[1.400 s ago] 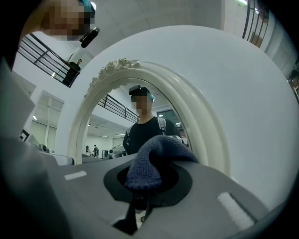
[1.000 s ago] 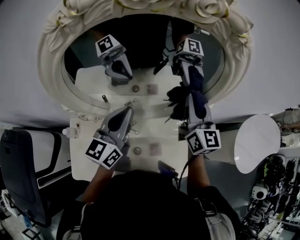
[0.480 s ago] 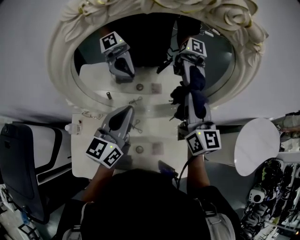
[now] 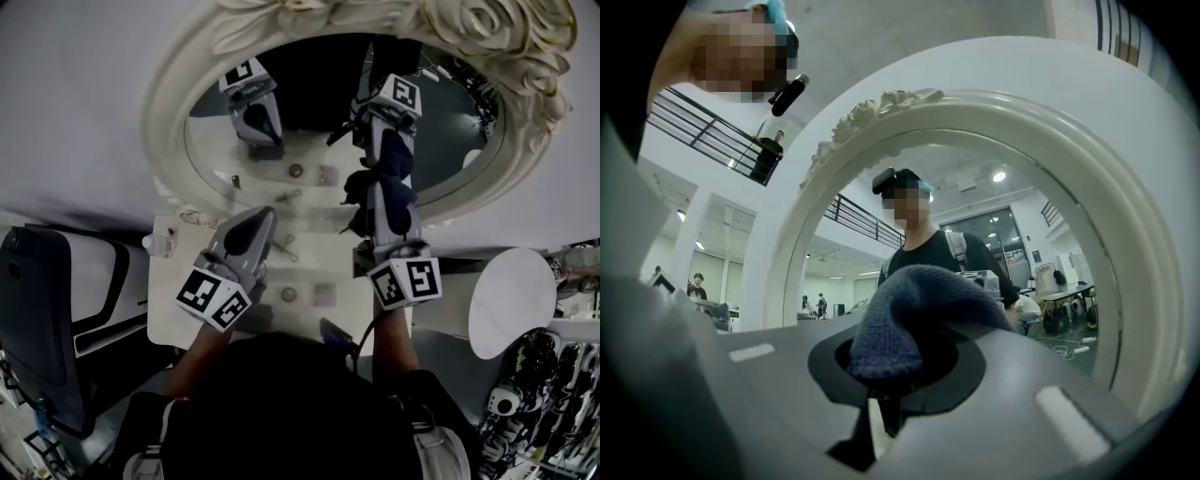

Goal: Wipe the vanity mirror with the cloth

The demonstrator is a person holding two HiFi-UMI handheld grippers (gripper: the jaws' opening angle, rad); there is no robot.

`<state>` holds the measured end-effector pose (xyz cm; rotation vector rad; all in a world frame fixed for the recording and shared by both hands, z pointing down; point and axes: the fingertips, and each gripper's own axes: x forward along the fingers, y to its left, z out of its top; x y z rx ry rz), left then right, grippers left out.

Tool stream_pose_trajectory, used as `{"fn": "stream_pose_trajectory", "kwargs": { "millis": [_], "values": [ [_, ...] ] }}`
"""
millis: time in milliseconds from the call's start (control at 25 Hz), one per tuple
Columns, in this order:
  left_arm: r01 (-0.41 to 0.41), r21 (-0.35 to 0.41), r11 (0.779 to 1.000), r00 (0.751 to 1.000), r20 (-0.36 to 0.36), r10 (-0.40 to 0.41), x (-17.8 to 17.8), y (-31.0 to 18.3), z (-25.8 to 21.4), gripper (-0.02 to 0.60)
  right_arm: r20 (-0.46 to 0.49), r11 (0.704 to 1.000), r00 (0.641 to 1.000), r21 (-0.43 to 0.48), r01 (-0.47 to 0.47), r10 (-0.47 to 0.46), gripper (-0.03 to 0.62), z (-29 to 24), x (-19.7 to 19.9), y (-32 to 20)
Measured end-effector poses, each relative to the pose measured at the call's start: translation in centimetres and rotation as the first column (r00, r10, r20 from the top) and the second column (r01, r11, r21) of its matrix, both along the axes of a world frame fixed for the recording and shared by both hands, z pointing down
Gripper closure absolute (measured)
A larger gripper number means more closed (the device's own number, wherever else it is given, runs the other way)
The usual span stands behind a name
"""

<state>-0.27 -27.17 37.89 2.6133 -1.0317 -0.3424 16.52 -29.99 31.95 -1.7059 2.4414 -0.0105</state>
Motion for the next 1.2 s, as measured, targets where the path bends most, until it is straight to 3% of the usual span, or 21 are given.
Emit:
{"fn": "stream_pose_trajectory", "kwargs": {
  "millis": [1200],
  "values": [
    [0.093,0.011,0.996,0.996,-0.012,-0.093,-14.1,0.5,-0.1,0.58,-0.041,0.961,0.96,0.026,0.277,-0.276,0.566,-0.5,-23.1,-2.8]
  ]
}}
